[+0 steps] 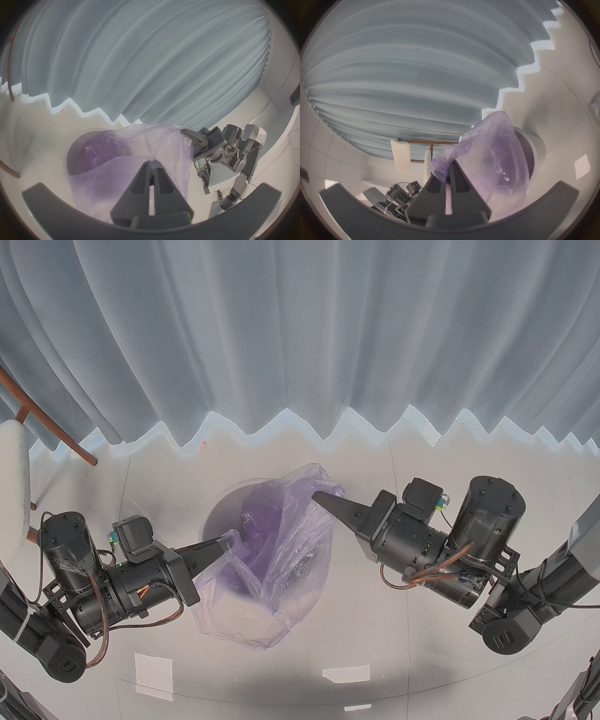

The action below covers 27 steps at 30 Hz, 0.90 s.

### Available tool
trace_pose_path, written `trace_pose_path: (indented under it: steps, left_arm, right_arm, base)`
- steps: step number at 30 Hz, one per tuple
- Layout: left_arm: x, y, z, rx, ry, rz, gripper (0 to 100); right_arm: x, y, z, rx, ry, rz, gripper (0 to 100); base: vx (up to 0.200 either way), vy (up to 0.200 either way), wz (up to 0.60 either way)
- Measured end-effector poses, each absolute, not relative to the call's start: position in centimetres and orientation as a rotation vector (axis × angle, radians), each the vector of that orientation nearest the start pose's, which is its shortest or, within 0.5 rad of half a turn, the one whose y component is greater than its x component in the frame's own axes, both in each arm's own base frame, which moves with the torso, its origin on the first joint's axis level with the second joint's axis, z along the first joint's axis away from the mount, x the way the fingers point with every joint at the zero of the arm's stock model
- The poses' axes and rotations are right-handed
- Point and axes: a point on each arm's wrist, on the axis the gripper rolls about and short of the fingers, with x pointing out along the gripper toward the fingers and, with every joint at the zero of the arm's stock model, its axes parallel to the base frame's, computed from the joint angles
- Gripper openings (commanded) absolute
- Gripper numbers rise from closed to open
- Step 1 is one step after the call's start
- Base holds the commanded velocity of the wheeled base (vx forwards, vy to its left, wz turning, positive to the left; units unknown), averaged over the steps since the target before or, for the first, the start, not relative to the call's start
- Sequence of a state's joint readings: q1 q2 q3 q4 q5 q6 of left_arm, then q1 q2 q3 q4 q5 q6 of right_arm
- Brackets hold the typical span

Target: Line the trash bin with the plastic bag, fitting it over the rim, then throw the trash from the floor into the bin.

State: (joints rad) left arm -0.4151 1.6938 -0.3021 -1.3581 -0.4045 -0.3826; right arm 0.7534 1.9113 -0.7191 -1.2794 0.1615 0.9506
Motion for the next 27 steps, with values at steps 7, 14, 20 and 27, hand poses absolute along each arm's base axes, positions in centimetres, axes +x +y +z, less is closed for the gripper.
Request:
trace_pose_path:
  steps: [7,14,20,27]
  left_arm:
    - [22.0,-10.8,14.8,-0.462,0.227,-0.798,0]
    - [21.8,-10.2,15.8,-0.507,0.337,-0.74,0]
    - [21.6,-9.7,17.3,-0.515,0.364,-0.652,0]
    - [21.4,-9.6,18.7,-0.52,0.314,-0.647,0]
  right_arm:
    - [26.8,24.4,18.0,0.999,0.414,0.915,0]
    - [28.8,24.5,19.1,1.012,0.387,0.956,0]
    - [30.4,24.5,18.9,1.01,0.413,0.936,100]
    - [29.8,23.7,18.6,0.969,0.437,0.911,100]
  base:
    - [0.0,0.0,0.0]
    - [0.0,0.0,0.0]
    - [0.0,0.0,0.0]
    - [0.0,0.0,0.0]
